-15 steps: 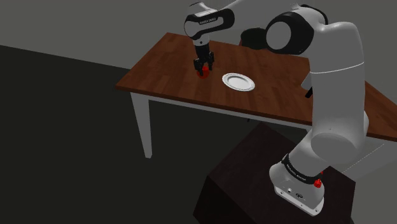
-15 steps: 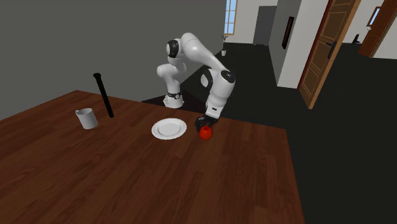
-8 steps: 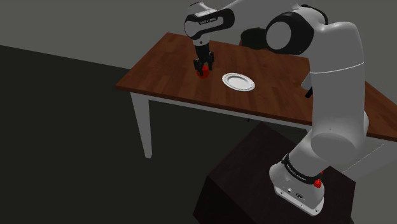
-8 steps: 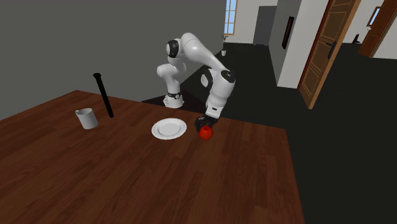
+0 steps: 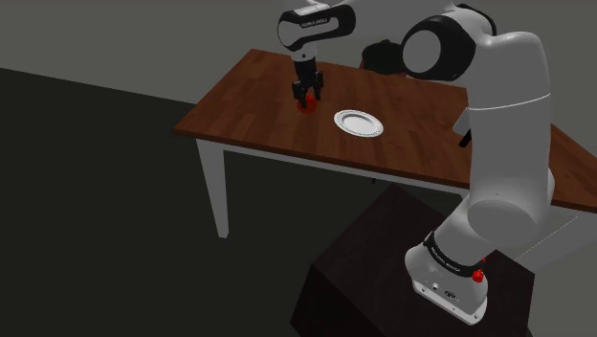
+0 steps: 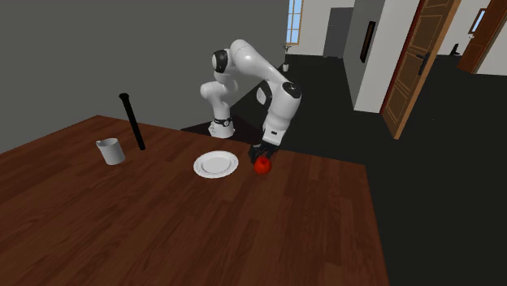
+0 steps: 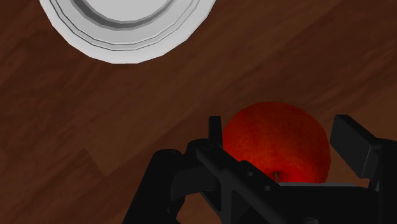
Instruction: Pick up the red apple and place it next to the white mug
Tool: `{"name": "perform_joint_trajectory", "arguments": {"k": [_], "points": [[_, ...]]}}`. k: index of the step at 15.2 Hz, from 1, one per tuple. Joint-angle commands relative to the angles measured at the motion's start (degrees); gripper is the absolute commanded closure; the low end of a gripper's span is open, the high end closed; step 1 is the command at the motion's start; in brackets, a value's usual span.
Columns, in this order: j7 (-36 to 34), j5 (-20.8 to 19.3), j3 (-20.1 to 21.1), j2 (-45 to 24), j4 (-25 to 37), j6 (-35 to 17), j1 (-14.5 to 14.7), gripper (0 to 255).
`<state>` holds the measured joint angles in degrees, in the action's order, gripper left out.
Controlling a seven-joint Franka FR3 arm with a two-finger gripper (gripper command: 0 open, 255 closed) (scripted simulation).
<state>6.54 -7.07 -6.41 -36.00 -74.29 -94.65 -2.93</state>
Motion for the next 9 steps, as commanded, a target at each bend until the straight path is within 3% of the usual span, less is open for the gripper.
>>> {"name": "perform_joint_trajectory", "arguments": {"k": [1,9], "points": [[0.1,0.0,0.0,0.4,0.9,1.3,0.0,255],[1.0,0.0,-0.1,1.1,5.9,6.9,0.1,255]]}}
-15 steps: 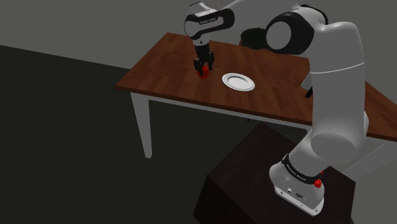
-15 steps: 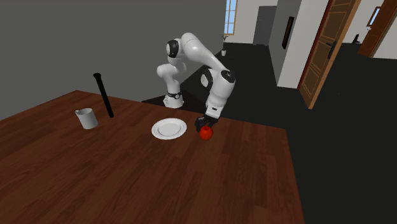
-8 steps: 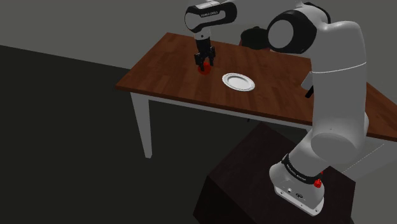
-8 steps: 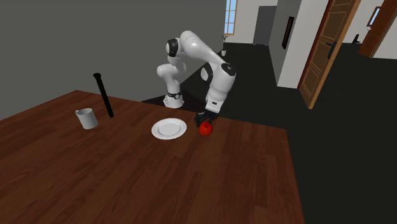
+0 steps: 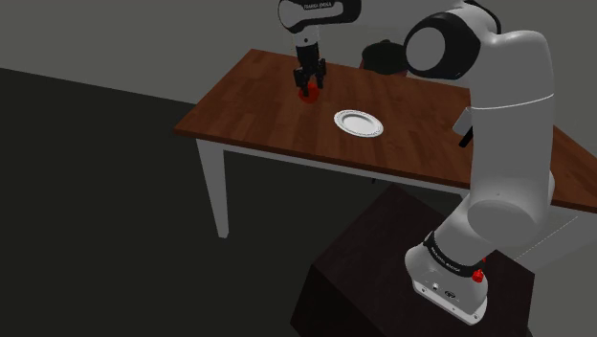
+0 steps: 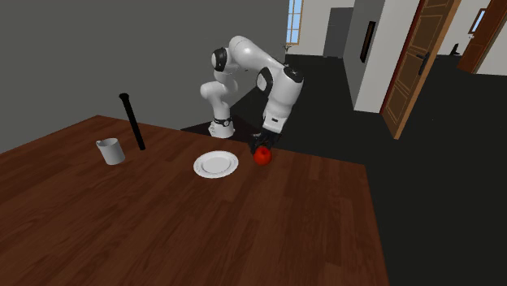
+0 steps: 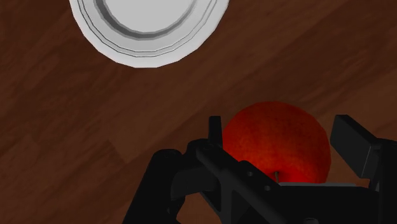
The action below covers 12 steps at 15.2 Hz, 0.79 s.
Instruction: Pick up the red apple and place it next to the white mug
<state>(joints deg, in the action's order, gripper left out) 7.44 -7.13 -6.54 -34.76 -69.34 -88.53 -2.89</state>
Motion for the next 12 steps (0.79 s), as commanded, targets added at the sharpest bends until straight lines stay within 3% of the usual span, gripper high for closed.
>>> {"name": "perform_joint_trajectory", "arguments": {"k": [1,12], "points": [[0.2,0.0,0.0,-0.1,1.7,1.6,0.0,255],[1.6,0.0,-0.2,-1.4,12.3,10.7,-0.2,255]]}}
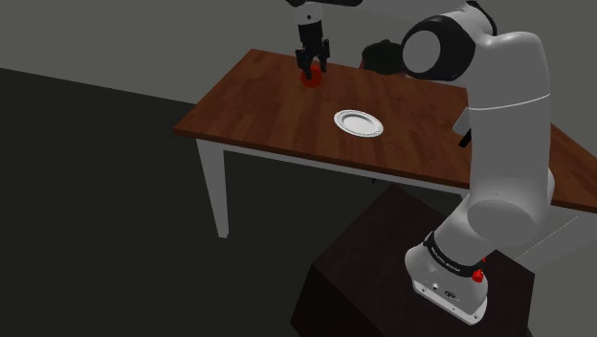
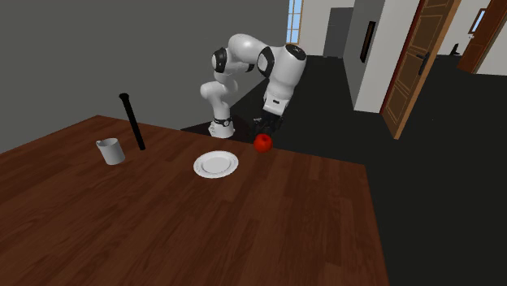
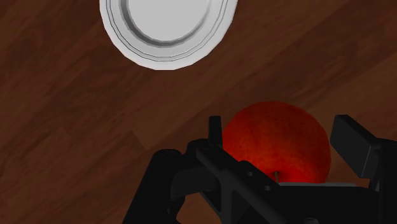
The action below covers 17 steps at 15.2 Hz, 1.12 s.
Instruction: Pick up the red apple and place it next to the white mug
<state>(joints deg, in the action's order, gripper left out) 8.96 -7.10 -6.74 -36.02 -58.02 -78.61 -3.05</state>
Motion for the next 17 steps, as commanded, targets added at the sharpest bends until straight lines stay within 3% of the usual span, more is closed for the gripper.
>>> {"name": "perform_joint_trajectory", "arguments": {"k": [1,7,11,17], "points": [[0.3,0.0,0.0,-0.5,2.3,1.8,0.0,255],[1.2,0.1,-0.2,-3.0,10.6,7.5,-0.3,255],[3.5,-1.2,-1.1,8.3,-8.0,-0.4,-1.9,255],[7.9,-3.1,-3.2,18.8,-24.1,-7.0,-5.0,255]]}}
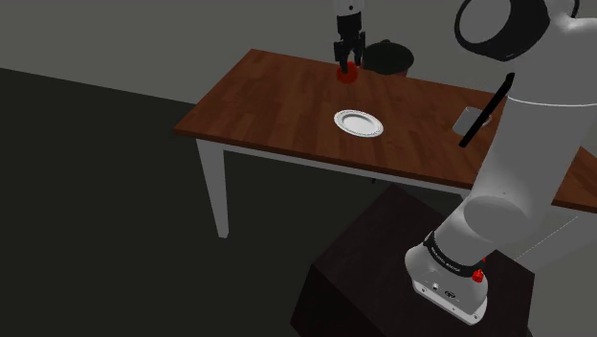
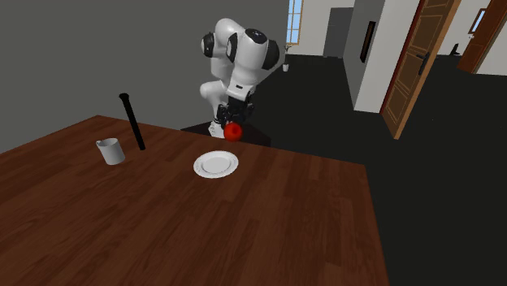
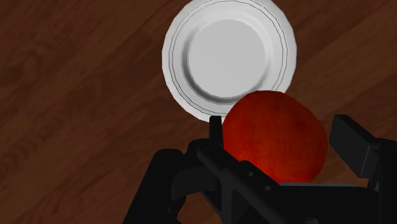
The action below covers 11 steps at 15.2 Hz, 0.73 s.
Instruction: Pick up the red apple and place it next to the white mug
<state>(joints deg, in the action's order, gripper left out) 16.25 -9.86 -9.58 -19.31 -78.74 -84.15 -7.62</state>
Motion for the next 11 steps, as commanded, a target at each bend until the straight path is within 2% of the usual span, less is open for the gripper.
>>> {"name": "perform_joint_trajectory", "arguments": {"k": [1,11], "points": [[1.4,-0.7,-0.7,3.5,-5.5,-2.3,-0.9,255],[10.5,-4.4,-5.5,14.3,-20.4,-9.1,-6.7,255]]}}
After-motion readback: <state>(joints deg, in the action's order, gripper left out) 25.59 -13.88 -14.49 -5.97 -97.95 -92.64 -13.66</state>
